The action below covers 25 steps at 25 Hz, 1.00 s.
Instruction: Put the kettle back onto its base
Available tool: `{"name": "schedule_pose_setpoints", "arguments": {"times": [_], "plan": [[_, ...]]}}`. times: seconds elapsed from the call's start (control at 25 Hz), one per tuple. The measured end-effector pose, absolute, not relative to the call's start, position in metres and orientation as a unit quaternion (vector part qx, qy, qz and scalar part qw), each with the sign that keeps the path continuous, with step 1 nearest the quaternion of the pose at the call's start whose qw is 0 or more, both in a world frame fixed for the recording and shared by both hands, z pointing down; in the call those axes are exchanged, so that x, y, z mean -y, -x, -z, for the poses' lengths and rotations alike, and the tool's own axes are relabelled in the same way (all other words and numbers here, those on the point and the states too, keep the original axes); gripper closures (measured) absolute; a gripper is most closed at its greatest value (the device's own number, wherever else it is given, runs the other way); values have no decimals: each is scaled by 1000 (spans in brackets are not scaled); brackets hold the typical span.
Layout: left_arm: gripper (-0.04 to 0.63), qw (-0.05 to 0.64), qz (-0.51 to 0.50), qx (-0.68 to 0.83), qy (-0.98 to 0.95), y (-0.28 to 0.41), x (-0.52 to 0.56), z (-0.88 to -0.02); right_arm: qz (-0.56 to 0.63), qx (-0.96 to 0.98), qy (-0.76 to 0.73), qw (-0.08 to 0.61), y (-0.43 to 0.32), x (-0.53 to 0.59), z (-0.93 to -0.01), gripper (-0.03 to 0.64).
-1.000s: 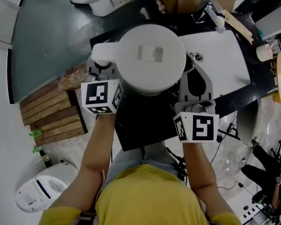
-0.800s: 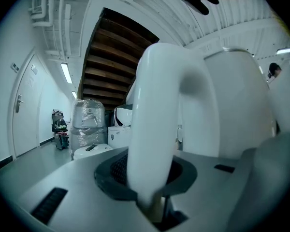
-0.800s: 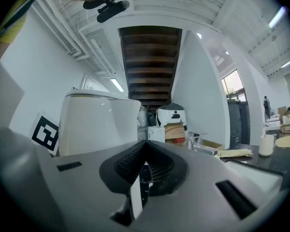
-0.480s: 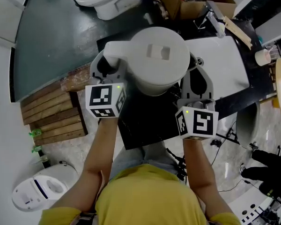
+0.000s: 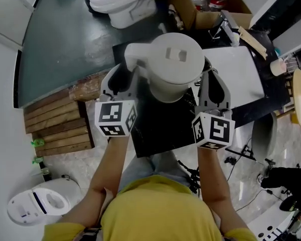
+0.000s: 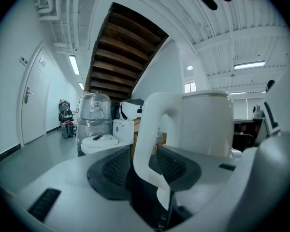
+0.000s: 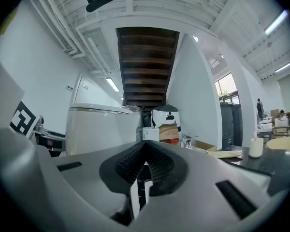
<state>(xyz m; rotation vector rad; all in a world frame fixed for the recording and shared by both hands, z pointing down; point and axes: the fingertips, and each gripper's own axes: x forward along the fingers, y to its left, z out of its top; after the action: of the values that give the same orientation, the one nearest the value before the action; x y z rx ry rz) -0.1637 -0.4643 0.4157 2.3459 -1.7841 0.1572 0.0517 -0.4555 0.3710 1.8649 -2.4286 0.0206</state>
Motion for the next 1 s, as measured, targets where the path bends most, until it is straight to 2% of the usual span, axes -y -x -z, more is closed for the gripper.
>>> {"name": "schedule_pose_setpoints", "arguments": {"times": [0.32,0.44,0.68,1.0], "plan": [[441,73,-24,567,-820,146,414,-369,-6,792,-610,30,-55,417,-354,603],[499,66,-19,554,-830,136,397,-357,-6,794,-607,29,-55,402,-349,603],[571,60,-10,541,-839,126,371,-339,8,801,-598,22,-45,375,-331,603],[586,65,13,530,-845,121,341,-319,18,813,-582,15,-24,338,-311,603]]}}
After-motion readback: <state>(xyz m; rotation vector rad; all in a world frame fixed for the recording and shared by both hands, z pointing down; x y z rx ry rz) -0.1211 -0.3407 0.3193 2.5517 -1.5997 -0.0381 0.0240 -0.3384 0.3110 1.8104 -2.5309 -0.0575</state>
